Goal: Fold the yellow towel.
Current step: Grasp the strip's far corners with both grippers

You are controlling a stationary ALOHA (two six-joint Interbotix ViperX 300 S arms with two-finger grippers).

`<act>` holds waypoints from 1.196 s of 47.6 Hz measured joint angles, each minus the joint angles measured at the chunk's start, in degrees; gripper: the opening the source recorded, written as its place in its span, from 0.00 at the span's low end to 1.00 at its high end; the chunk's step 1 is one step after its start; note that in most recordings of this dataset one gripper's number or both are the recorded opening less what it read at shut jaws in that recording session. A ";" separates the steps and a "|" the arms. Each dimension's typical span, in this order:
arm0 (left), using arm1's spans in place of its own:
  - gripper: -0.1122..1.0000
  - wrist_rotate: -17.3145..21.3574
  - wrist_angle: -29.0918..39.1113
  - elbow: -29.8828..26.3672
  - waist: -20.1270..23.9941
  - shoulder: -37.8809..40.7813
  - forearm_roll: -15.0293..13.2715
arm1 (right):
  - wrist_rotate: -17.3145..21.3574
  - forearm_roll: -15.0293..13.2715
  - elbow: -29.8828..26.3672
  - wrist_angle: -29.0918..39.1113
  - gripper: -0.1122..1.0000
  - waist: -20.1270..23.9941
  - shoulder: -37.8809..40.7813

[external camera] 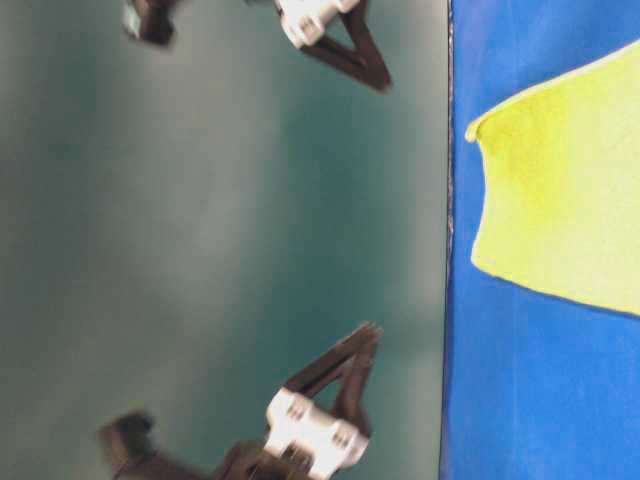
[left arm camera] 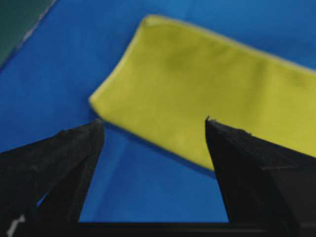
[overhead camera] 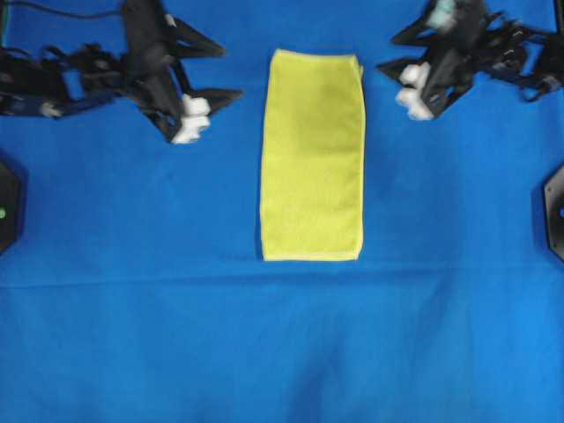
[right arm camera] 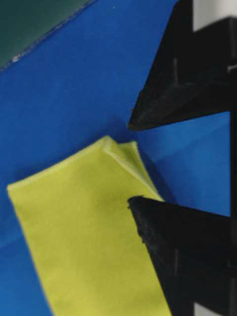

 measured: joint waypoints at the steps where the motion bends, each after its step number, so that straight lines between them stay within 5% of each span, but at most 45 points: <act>1: 0.80 0.00 0.00 -0.70 0.35 1.14 0.00 | 0.09 -0.26 -0.70 0.26 0.64 0.00 1.05; 15: 0.80 0.00 -0.26 -9.67 4.22 15.73 0.00 | 0.09 -1.67 -7.91 0.70 0.64 -1.32 14.68; 30: 0.78 -0.09 -0.26 -16.52 6.33 27.07 0.00 | 0.44 -1.76 -9.32 0.62 0.64 -3.16 21.62; 38: 0.53 0.09 0.70 -17.84 6.77 29.09 0.00 | 0.35 -1.76 -9.40 0.53 0.54 -3.16 22.15; 47: 0.14 0.18 1.93 -17.84 6.59 29.00 0.18 | 0.35 -1.76 -9.40 0.44 0.15 -2.90 22.24; 57: 0.13 0.18 3.87 -17.75 6.33 28.92 0.18 | 0.44 -1.76 -9.40 0.44 0.15 -2.90 22.24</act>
